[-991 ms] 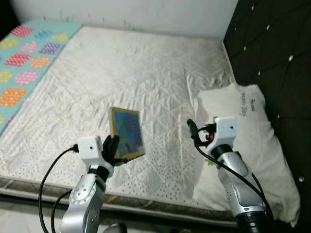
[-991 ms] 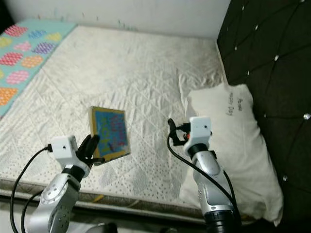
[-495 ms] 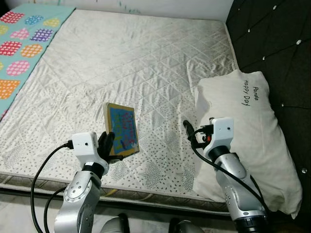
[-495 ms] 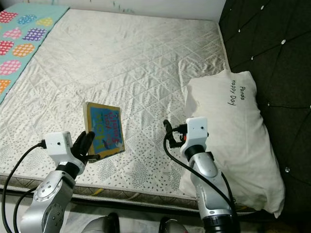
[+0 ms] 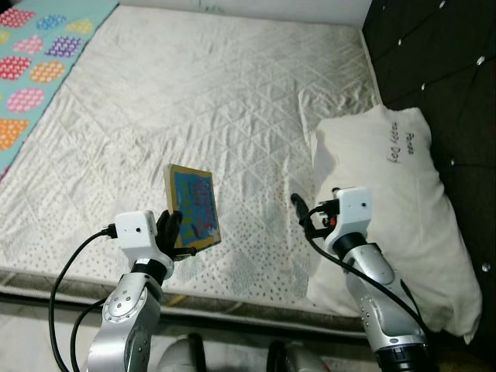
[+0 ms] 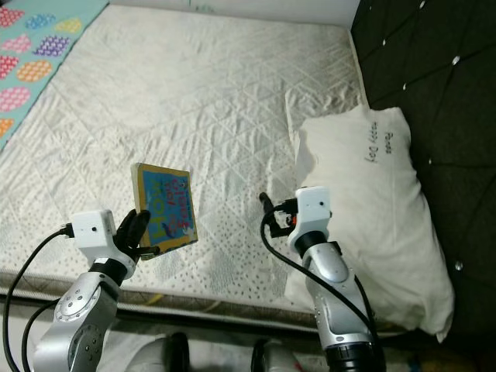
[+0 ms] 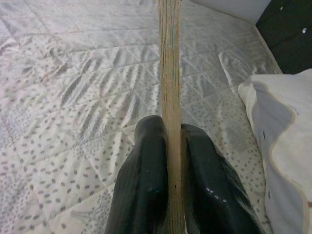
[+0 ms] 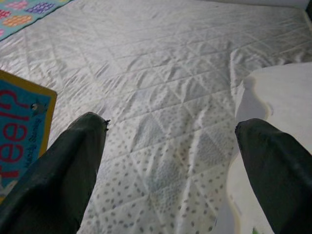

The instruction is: Clean up the room

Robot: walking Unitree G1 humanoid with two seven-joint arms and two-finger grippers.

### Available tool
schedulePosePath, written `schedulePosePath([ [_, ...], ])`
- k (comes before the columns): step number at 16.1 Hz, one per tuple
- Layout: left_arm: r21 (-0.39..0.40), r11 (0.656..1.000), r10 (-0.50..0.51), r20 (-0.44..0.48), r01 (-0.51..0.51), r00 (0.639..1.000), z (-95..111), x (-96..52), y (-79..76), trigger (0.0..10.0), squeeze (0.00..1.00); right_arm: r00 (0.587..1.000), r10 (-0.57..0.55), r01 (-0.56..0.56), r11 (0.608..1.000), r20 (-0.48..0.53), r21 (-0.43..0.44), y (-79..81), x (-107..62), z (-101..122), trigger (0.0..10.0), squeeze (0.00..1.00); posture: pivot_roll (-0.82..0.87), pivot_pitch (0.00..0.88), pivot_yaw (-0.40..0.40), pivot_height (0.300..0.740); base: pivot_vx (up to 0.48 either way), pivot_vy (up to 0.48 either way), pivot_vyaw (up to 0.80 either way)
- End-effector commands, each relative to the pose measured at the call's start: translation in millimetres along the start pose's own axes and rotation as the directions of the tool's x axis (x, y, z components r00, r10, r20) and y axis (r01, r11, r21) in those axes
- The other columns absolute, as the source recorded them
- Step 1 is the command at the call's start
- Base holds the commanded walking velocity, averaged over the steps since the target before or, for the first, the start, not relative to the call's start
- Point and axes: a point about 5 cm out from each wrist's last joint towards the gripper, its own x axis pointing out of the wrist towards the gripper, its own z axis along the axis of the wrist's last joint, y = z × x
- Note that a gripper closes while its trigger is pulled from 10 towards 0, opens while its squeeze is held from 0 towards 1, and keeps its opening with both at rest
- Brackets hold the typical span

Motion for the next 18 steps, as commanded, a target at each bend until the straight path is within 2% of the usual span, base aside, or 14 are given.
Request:
schedulePosePath([
  [1,0.010,1.000,-0.005,0.036,0.005,0.999,7.5,-1.6,-1.9,10.0,0.00,1.000,-0.003,0.003,1.000,-0.005,0.005,-0.2,-3.7,-1.2,10.0,0.00,0.09,0.229,-0.041,0.656,0.000,0.000,0.00],
  [2,0.009,1.000,-0.005,0.038,0.005,0.999,7.4,-1.2,-2.3,10.0,0.00,1.000,-0.003,0.003,1.000,-0.001,0.005,-1.5,-3.9,-0.8,10.0,0.00,0.08,0.232,-0.041,0.641,0.000,0.000,0.00],
  [18,0.001,0.999,0.052,0.067,-0.052,0.996,9.9,-2.8,2.4,10.0,0.00,1.000,0.008,-0.008,1.000,-0.006,-0.012,-6.3,-4.7,1.2,10.0,0.00,0.07,0.250,-0.051,0.641,0.000,0.000,0.00],
])
